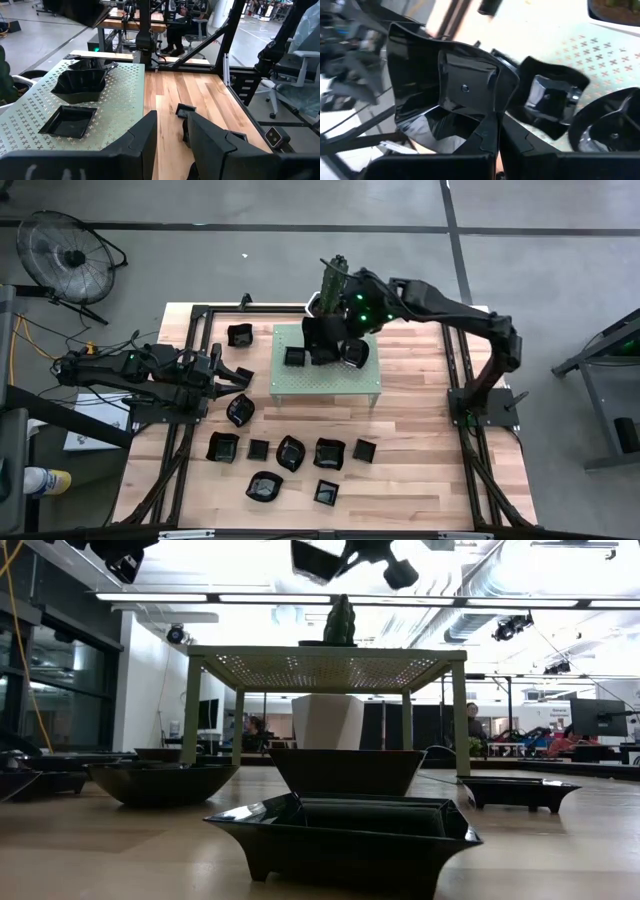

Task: Pick & Place Mini shaped plates
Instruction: Stack the distorted square plate on top of the distorted square plate on the shelf

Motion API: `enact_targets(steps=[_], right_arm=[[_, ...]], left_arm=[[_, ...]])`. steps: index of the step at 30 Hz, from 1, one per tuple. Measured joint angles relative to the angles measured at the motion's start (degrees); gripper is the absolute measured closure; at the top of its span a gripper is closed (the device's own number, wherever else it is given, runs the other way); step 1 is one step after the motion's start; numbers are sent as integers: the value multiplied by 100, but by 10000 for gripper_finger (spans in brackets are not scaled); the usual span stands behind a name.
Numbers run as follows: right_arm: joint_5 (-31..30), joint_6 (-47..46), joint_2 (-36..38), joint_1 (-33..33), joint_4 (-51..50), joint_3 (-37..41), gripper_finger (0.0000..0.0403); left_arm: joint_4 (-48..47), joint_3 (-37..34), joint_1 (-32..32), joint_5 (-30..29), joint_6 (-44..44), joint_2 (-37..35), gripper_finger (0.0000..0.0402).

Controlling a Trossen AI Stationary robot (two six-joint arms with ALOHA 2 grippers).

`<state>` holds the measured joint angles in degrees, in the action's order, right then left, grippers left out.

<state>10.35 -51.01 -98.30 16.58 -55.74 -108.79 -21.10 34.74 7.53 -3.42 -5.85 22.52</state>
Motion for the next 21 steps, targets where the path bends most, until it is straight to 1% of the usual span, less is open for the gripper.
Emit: enact_targets(steps=[3,8,12,16,21], right_arm=[[149,3,-143,151,-61,-16,403],[302,4,-277,325,-88,194,403],[341,25,-375,336,-105,249,403],[371,295,-428,334,-114,256,403],[354,408,-457,342,-217,256,403]], left_arm=[[0,0,2,16,0,0,293],[-4,0,0,30,-1,0,293],[-4,2,0,32,0,0,293],[-7,0,0,35,0,-1,293],[-7,2,0,41,0,0,293]])
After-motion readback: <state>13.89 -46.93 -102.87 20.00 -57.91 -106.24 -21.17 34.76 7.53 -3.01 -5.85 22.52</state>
